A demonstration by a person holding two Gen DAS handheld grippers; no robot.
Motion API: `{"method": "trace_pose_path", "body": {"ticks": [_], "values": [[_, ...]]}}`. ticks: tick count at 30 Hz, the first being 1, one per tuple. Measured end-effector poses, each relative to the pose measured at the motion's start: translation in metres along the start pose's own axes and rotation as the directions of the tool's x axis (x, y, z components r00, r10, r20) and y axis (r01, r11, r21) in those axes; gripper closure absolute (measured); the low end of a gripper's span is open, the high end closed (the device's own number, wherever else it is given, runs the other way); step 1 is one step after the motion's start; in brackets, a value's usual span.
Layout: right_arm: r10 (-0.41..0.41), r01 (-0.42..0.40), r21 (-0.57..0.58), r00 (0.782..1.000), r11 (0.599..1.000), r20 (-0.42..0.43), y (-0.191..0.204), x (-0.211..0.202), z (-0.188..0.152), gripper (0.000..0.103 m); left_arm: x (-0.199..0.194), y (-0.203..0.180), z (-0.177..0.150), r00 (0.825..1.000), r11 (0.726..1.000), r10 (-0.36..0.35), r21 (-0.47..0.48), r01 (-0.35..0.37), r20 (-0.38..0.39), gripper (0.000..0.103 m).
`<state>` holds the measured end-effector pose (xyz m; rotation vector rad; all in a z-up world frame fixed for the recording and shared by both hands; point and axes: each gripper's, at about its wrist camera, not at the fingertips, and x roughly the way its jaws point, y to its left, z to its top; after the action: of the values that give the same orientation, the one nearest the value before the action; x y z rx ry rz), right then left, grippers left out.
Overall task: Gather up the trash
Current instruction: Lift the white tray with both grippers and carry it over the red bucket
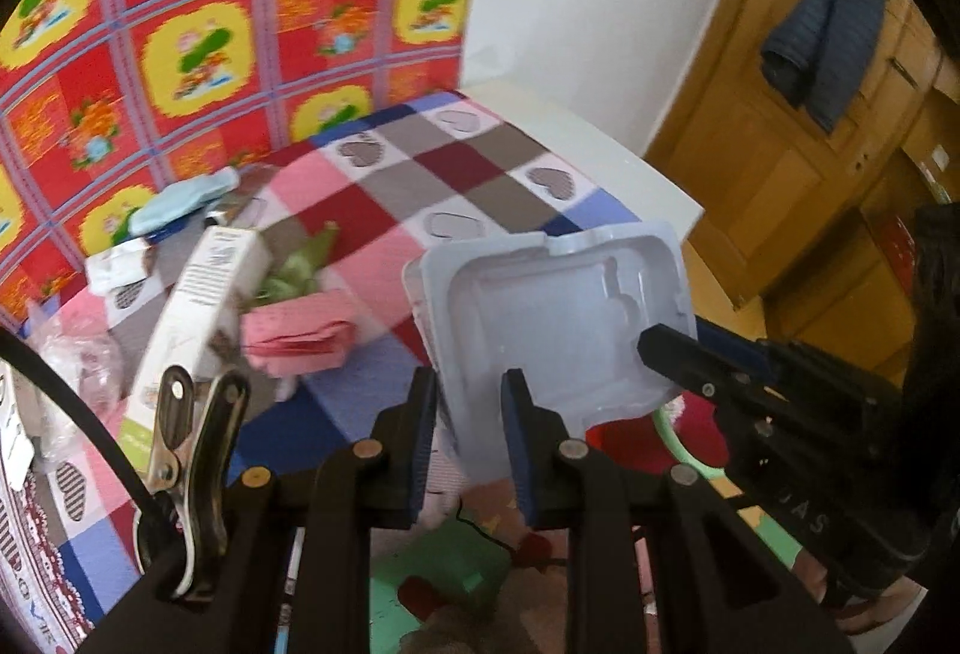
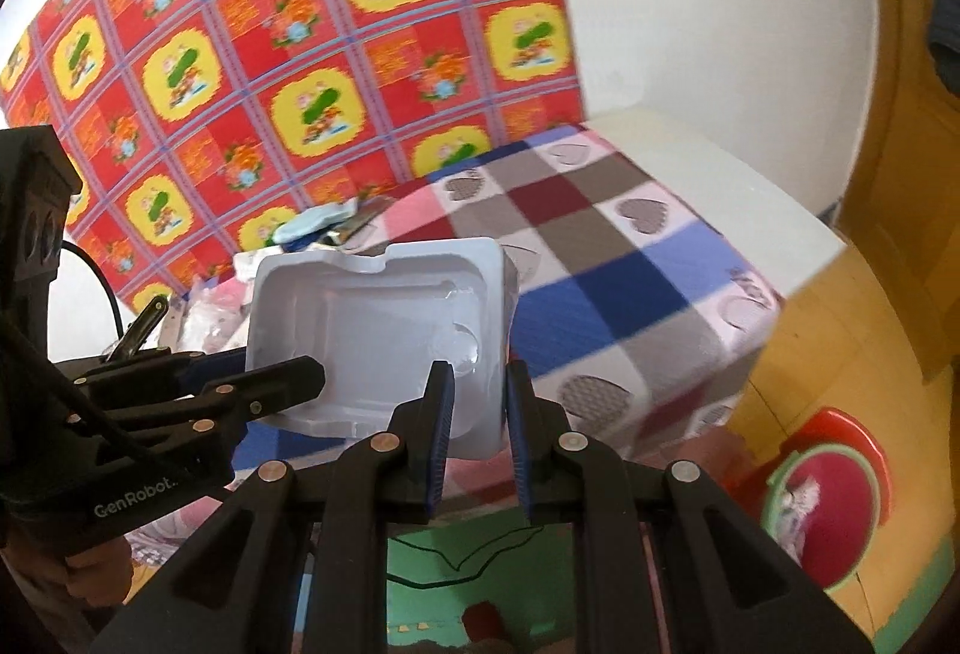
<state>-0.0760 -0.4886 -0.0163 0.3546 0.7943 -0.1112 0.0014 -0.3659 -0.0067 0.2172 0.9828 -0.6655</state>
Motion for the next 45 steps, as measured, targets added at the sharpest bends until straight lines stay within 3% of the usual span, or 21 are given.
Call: {"method": "trace_pose_path", "body": {"ticks": [19,32,45], "values": [[-0.115,0.117,0.178,0.993,0.977,-0.018,-0.143,-0.054,-0.048,0.084,0.06,-0.156,-0.003,0.99,0.983,-0.086,0.155,0.102,-0.108,0.081],[-0.201,0.214,0.321,0.977,0.923,-0.075,-0.246,-0.074,-0.095,0.084,0.126,-0.267,-0.017,0.964,0.936,-0.142,0.286,0.205,-0.226,0.081],[-0.258,0.302,0.425,0.953,0.853,-0.16,-0.331,-0.065,-0.151,0.084,0.203,-0.34,-0.047,0.932,0.884,-0.163,0.372,0.283,-0.324,0.081]]}}
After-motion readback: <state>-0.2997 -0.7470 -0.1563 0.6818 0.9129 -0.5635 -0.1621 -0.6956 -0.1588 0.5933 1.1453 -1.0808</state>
